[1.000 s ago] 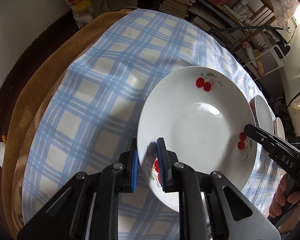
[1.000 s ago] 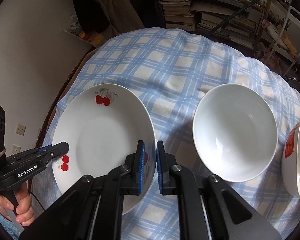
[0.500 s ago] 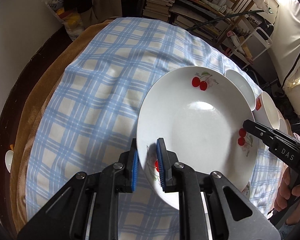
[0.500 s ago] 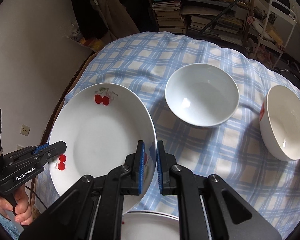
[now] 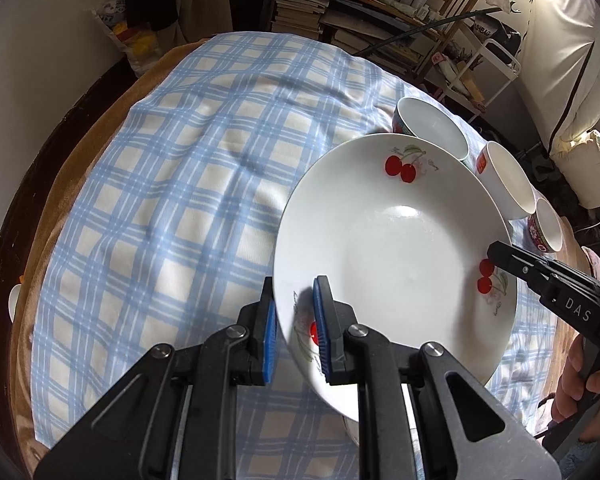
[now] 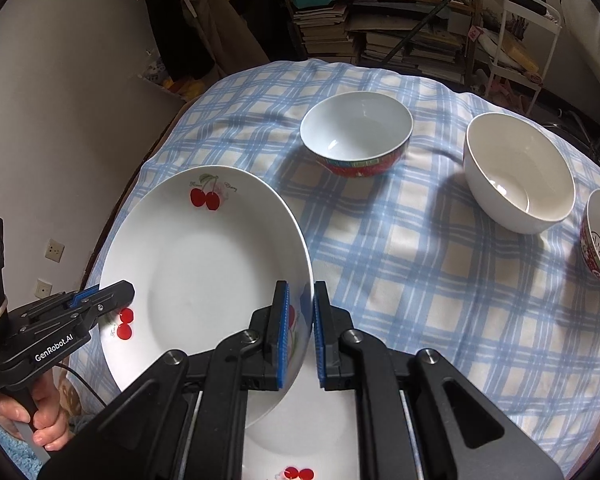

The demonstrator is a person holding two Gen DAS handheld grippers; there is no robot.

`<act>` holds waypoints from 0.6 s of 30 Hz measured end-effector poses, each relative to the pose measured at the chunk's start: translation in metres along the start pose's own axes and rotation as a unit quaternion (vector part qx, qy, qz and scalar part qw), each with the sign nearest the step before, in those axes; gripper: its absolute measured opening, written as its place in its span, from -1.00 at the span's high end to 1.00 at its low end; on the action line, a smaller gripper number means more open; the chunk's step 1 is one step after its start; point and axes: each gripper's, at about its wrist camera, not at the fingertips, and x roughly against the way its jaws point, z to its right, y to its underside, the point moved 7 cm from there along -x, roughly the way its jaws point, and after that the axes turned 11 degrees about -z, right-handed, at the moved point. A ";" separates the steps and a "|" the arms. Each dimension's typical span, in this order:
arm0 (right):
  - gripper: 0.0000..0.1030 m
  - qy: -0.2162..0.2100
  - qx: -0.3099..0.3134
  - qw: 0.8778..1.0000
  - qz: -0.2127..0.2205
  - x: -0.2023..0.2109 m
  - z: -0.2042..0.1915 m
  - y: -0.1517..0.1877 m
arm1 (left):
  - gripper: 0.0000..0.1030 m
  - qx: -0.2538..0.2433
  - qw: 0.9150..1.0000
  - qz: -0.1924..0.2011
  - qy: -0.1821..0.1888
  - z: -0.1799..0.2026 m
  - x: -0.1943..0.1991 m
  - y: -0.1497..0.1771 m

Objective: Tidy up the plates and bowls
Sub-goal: 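Carry the held cherry plates with both tools toward the plate stack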

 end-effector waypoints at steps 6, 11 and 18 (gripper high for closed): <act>0.76 0.012 0.002 1.000 0.002 0.008 0.004 0.031 | 0.66 -0.012 1.000 0.011 -0.009 0.013 0.006 0.031; 0.76 -0.004 -0.015 1.000 0.003 0.011 0.014 0.053 | 0.66 -0.020 1.000 0.005 -0.012 0.021 0.005 0.049; 0.76 0.006 -0.024 1.000 0.006 0.006 0.025 0.074 | 0.65 -0.042 0.999 0.004 -0.028 0.035 -0.003 0.065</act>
